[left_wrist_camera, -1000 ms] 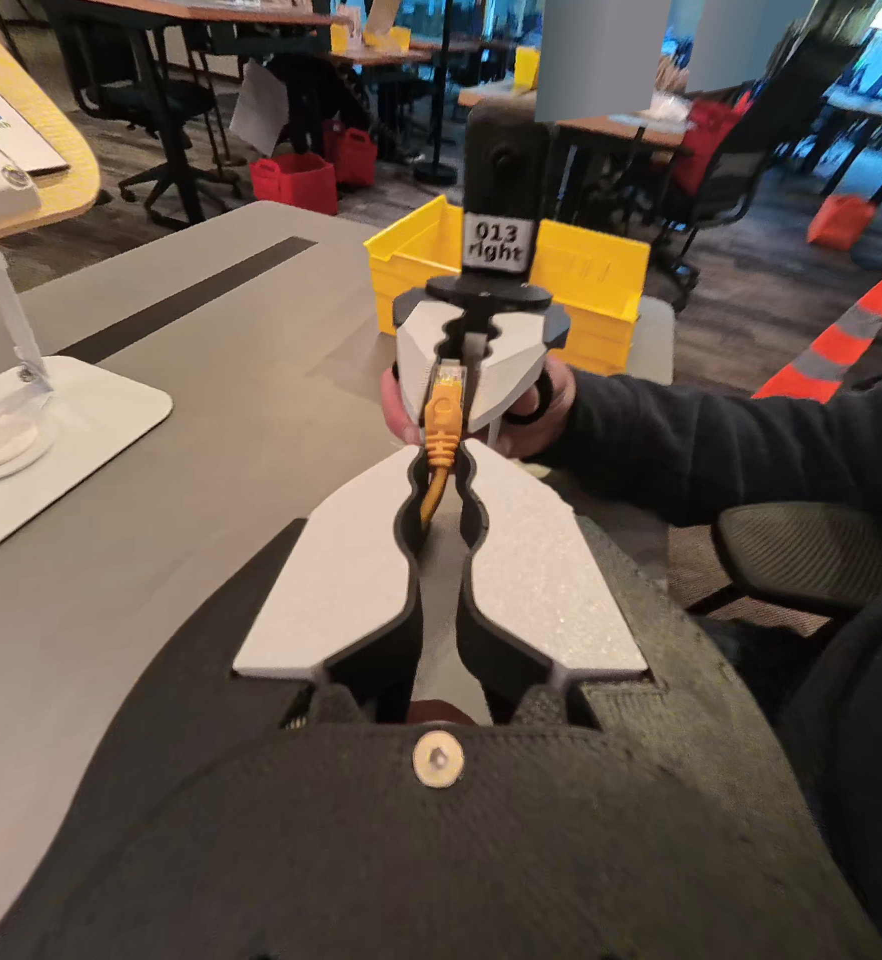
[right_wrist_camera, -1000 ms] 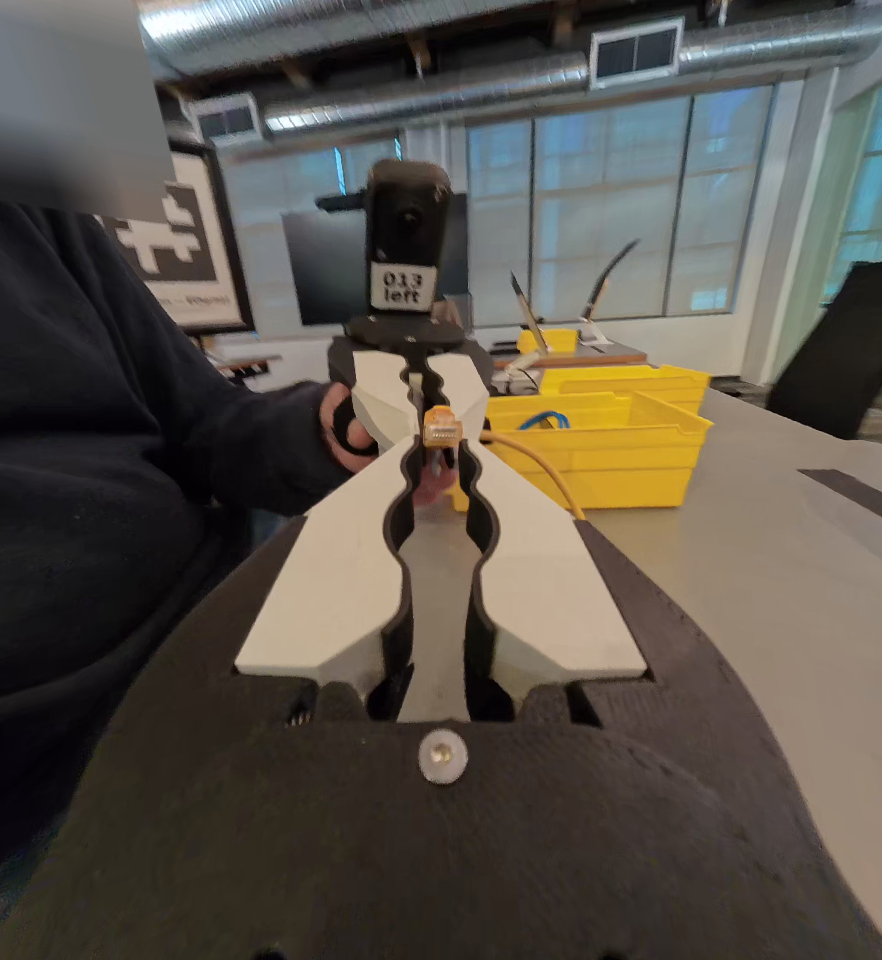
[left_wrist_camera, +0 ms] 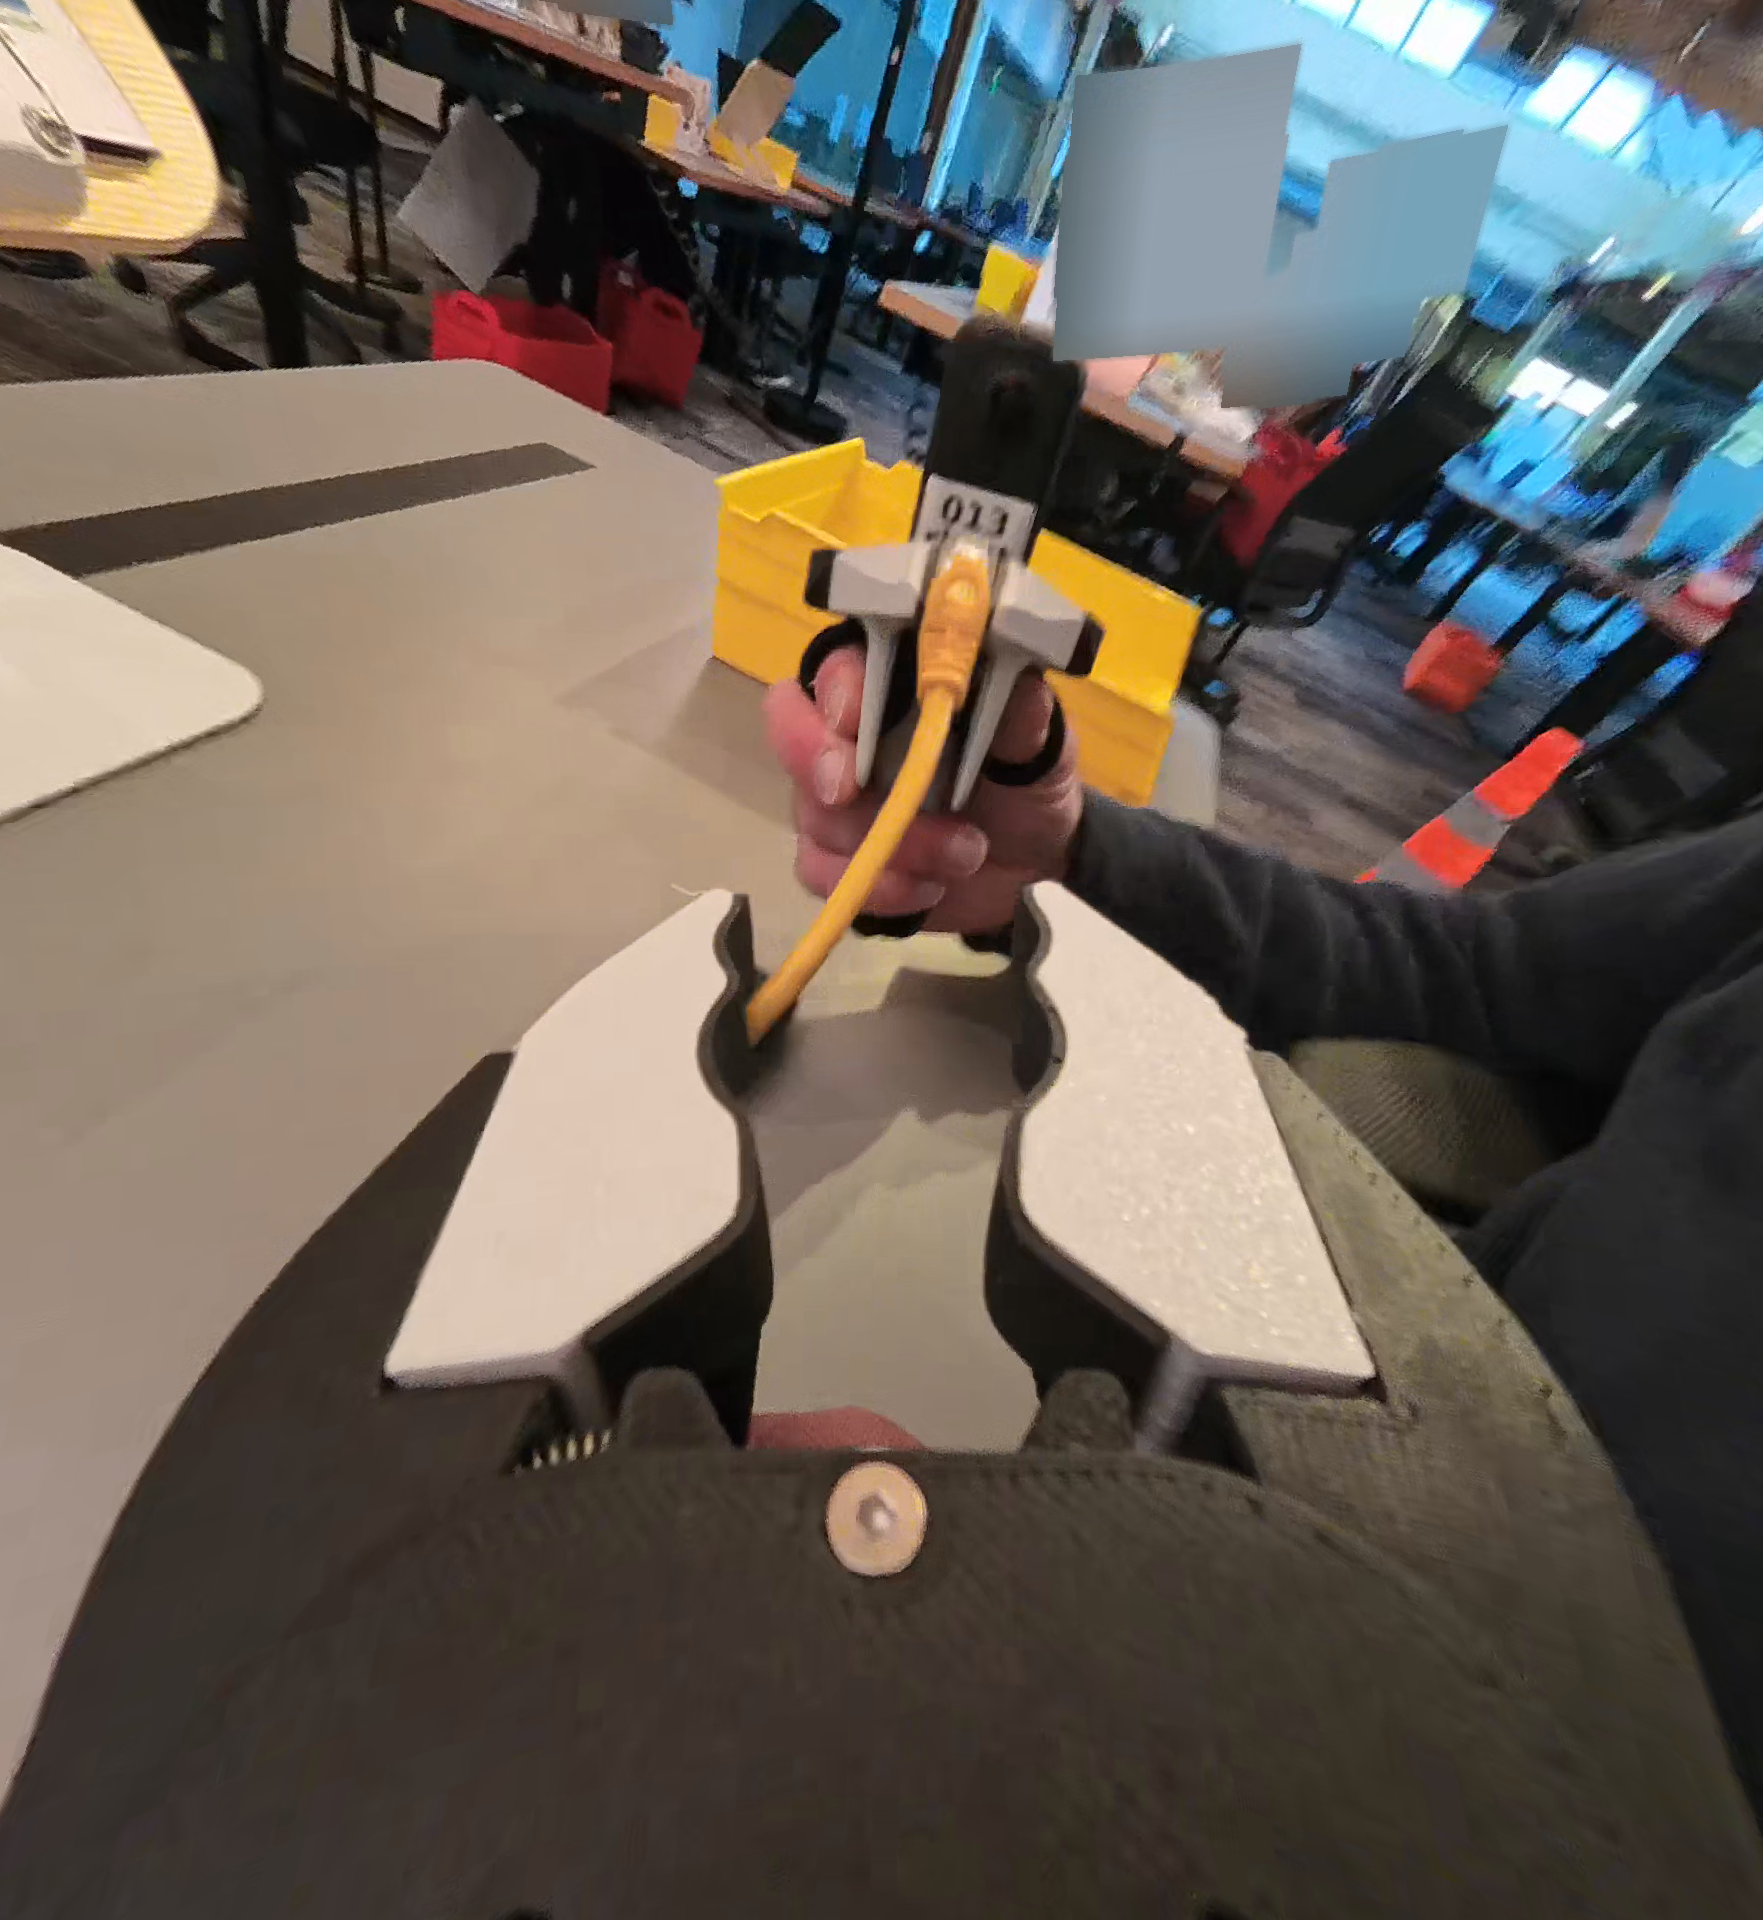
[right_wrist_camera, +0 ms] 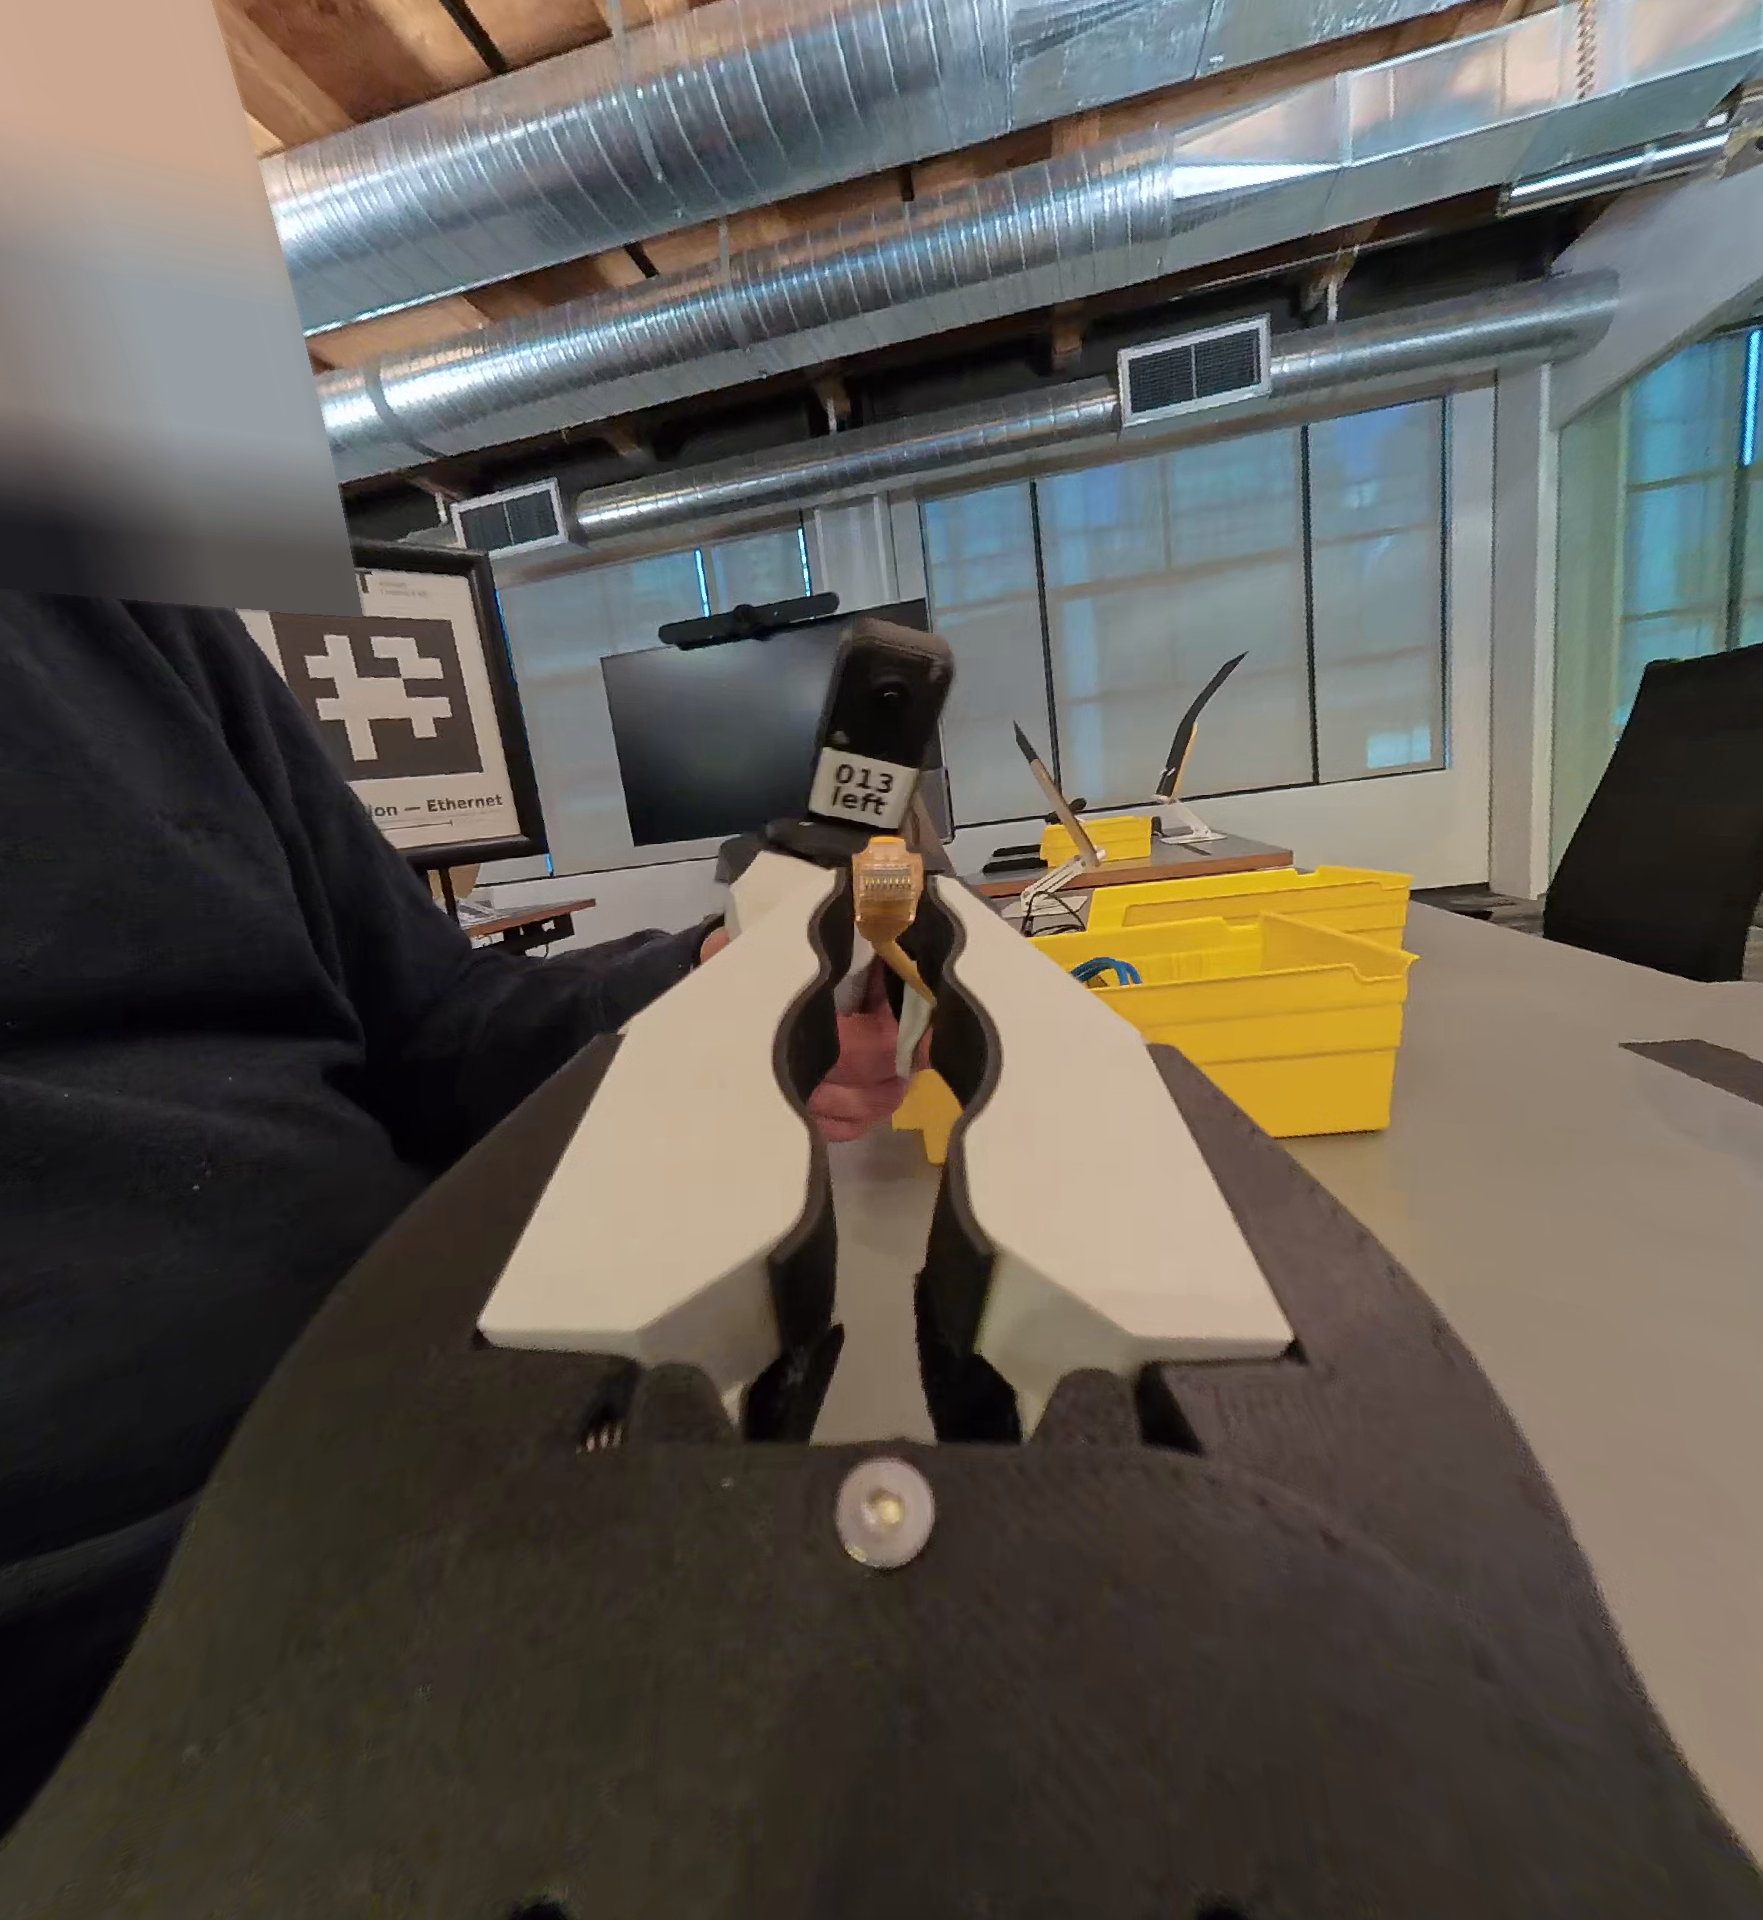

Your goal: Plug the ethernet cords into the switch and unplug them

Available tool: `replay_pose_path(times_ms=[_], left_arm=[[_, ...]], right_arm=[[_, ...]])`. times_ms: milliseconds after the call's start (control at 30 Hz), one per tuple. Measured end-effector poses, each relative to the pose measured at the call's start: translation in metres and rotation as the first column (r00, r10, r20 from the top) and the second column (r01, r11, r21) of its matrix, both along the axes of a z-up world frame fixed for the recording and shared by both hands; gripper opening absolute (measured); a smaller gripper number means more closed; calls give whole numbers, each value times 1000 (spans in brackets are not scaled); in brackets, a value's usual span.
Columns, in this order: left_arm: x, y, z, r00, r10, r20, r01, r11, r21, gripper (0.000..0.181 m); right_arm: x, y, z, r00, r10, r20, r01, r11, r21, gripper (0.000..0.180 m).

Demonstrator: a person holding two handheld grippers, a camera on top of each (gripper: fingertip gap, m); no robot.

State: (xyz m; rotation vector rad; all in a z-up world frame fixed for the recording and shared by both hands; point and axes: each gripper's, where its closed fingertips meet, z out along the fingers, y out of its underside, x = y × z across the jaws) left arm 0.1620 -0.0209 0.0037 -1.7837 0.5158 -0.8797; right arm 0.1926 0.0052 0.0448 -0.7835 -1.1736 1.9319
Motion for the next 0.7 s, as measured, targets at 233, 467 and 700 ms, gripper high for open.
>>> replay_pose_path(times_ms=[233,467,700], left_arm=[[18,-11,-7,983,-92,-157,90,996,-17,36],[36,-16,-7,944,-170,-281,190,981,48,24],[46,0,5,969,-166,-184,184,980,81,24]], right_arm=[[0,-2,1,1000,11,-2,-11,1000,24,10],[3,-2,-5,999,34,2,-34,999,3,11],[4,-7,-2,998,57,-22,-57,998,0,11]])
